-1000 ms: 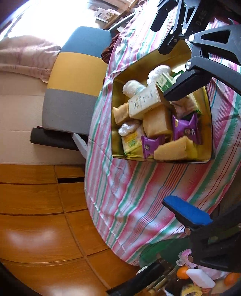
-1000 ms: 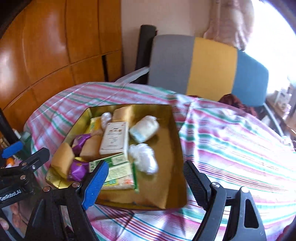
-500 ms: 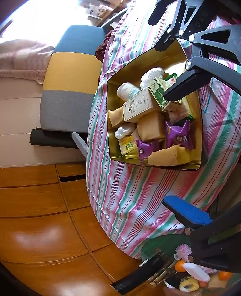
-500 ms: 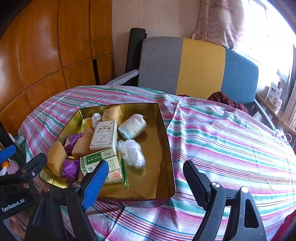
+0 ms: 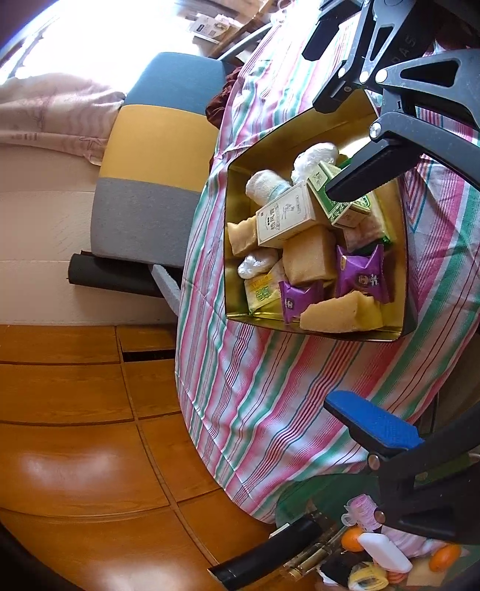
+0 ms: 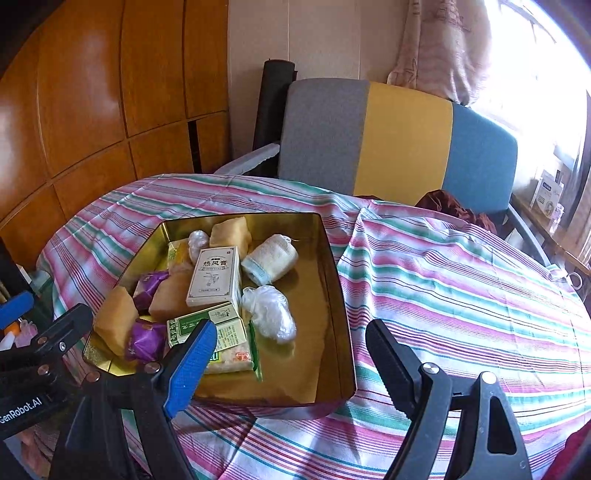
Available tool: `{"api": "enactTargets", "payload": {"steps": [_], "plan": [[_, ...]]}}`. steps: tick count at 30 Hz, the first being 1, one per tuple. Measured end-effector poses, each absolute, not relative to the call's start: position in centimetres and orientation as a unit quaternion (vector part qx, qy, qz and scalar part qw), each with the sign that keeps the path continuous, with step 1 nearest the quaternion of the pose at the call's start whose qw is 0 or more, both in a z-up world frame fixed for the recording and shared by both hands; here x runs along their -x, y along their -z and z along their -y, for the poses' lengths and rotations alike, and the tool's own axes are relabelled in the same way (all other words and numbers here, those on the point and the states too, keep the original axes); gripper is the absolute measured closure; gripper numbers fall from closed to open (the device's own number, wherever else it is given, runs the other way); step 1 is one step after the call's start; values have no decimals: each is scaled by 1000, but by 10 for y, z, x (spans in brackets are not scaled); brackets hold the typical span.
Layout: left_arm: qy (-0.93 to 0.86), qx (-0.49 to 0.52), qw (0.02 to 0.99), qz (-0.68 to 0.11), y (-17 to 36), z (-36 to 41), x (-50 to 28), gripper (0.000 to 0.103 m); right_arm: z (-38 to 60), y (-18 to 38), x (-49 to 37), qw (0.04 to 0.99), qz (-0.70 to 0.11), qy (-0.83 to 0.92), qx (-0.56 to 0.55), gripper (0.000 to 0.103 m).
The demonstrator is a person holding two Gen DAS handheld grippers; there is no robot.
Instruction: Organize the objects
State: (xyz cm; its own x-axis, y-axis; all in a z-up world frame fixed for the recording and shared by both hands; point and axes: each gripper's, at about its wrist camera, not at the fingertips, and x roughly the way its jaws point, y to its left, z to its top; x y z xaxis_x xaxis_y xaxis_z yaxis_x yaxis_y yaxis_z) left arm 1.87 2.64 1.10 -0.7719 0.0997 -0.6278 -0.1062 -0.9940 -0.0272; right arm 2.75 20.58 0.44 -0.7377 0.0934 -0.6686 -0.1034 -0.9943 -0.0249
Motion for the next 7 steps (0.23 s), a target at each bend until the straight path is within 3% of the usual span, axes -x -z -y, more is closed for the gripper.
{"api": "enactTargets", "payload": {"steps": [7], "plan": [[-941, 335, 53, 3, -10, -21, -17, 0, -201, -3, -23, 46, -3, -931, 362, 19]]}}
